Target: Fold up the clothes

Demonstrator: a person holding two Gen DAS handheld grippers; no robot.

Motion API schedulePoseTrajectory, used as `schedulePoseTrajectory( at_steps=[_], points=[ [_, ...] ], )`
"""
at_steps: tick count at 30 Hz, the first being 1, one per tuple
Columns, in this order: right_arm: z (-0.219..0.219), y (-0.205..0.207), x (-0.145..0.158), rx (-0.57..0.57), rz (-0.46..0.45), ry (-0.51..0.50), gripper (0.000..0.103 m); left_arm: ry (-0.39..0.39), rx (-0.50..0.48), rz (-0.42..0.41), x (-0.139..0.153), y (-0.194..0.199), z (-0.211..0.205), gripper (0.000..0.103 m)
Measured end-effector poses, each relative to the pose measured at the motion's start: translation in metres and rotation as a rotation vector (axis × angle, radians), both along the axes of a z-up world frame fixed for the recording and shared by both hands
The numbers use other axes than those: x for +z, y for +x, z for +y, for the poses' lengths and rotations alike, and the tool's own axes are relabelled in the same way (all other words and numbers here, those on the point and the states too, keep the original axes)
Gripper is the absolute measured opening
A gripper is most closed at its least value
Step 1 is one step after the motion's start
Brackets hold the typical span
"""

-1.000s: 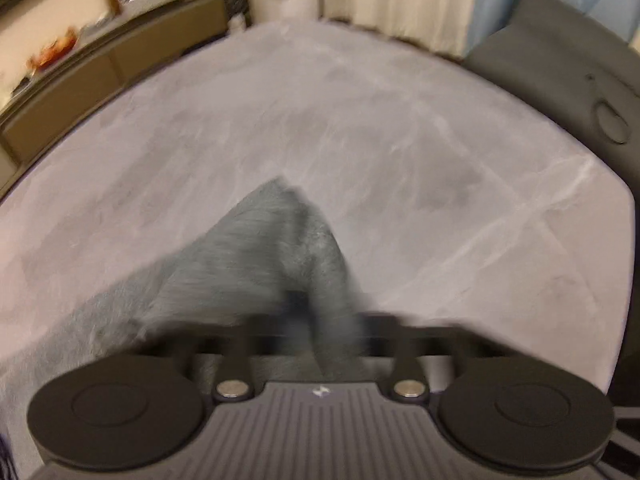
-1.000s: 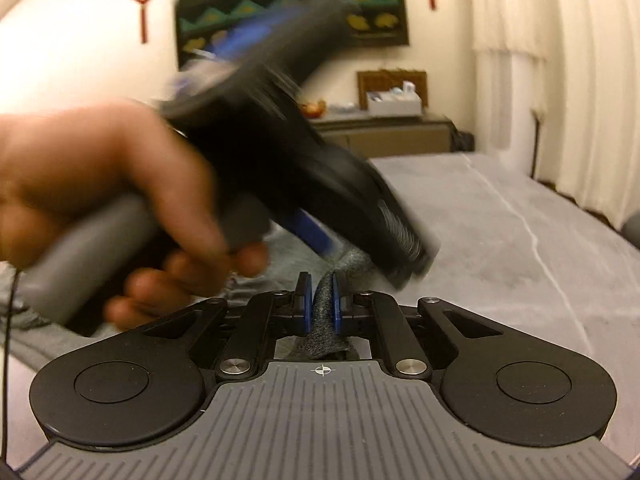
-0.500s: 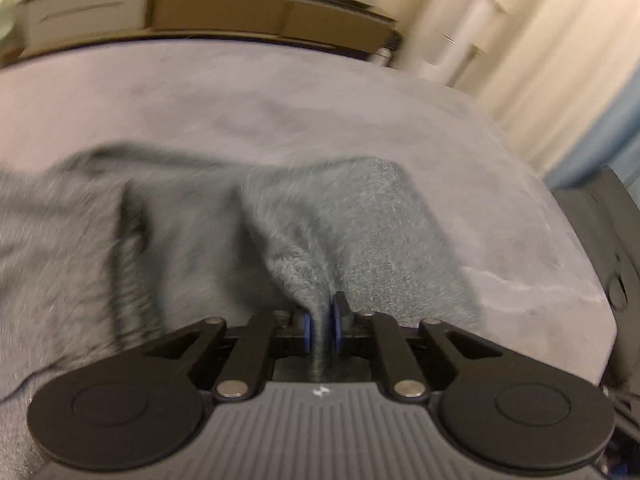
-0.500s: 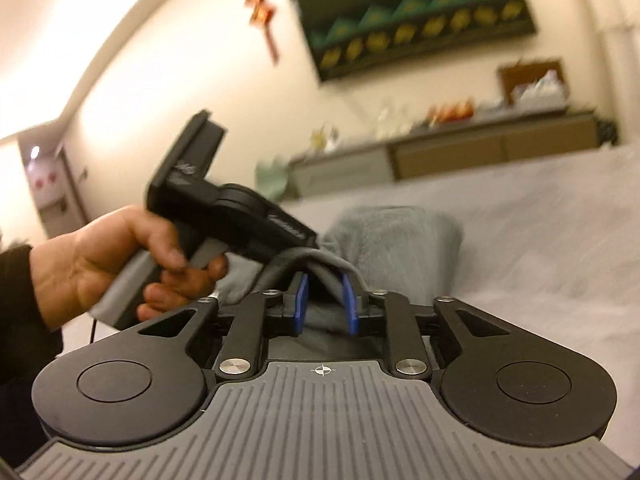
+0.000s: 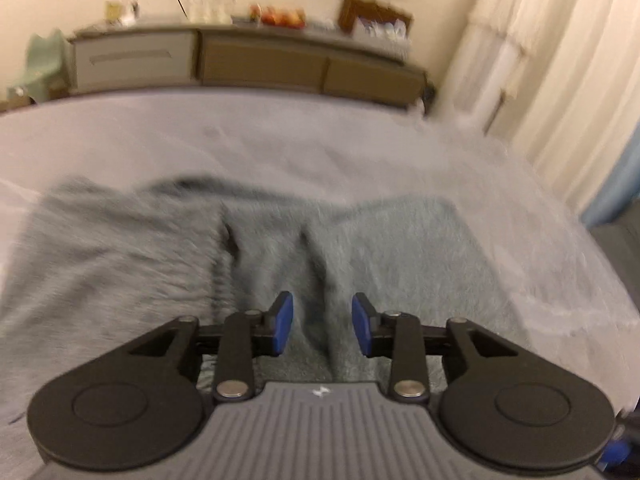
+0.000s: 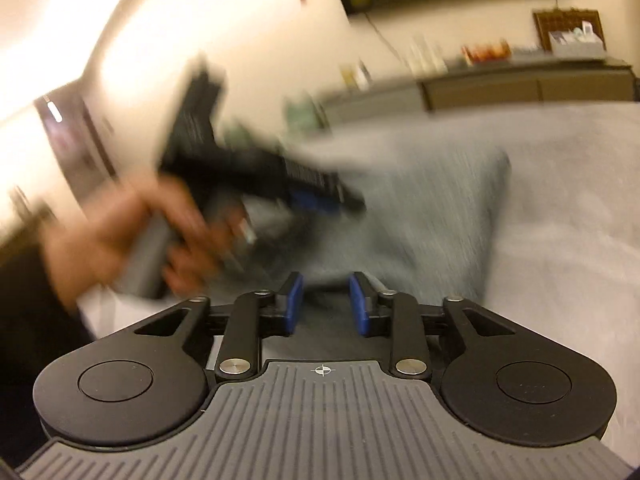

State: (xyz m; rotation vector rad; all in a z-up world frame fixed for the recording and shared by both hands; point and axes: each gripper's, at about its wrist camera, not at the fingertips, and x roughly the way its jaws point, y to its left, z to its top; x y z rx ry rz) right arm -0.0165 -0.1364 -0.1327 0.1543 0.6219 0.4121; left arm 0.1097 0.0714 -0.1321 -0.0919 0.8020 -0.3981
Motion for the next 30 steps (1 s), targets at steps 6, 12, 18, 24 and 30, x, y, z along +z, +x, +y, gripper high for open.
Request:
schedulePoseTrajectory(
  at_steps=[6,12,18,24,30],
  points=[
    [-0.002,0.019,-0.009,-0.096,0.004,-0.090,0.036,-0.024,-0.230,0.005,-0.002,-0.036,-0.028,0.032],
    [-0.005,0.041,-0.015,-0.169,0.016,-0.129,0.036,0.067,-0.262,-0.001,-0.038,-0.047,-0.034,0.033],
    [-0.012,0.067,-0.017,-0.219,0.036,-0.111,0.041,0.012,-0.259,-0.012,-0.039,-0.049,-0.027,0.032],
    [-0.022,0.038,0.005,-0.322,-0.033,-0.018,0.096,-0.018,-0.247,-0.085,0.008,-0.051,-0.019,0.072],
    [-0.001,0.031,-0.010,-0.264,0.075,-0.080,0.052,0.117,-0.364,-0.014,0.039,0.004,-0.100,0.097]
  ],
)
